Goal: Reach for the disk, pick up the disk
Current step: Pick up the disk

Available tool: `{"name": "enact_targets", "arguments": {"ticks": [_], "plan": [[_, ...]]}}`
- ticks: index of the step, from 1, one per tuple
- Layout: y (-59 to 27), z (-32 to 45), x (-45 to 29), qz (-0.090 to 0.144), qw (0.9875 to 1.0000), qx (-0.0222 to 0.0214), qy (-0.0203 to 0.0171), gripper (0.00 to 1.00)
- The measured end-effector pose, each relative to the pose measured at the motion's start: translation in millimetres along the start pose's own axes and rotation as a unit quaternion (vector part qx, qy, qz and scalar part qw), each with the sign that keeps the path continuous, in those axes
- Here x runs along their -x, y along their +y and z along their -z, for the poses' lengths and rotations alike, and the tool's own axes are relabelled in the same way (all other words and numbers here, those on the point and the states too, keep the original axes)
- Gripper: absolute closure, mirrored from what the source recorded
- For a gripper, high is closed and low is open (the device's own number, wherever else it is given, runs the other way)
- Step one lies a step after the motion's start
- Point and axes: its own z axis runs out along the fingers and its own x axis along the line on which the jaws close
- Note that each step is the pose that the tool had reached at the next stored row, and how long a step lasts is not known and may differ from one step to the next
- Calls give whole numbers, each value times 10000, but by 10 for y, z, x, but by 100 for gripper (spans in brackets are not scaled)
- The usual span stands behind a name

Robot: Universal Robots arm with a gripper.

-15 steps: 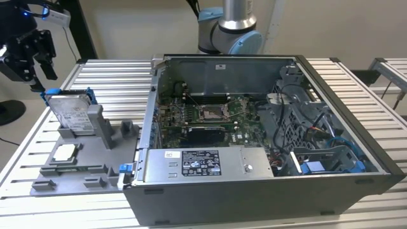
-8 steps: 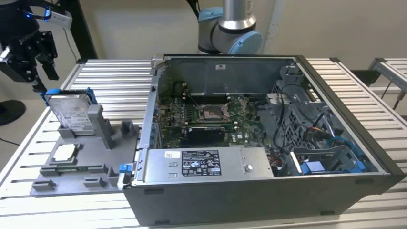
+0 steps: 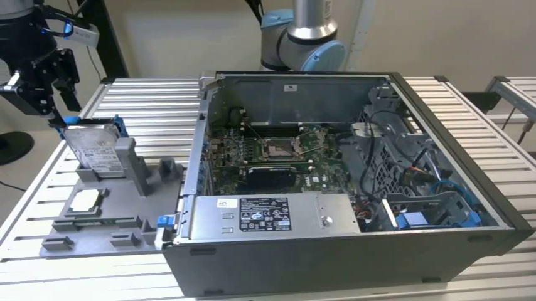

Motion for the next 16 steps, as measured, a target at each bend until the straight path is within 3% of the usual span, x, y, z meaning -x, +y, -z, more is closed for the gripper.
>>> {"name": "enact_targets", "arguments": {"ticks": [6,16], "plan": [[-1,-62,0,0,10000,0,0,0],[-1,-72,0,0,10000,0,0,0]]}}
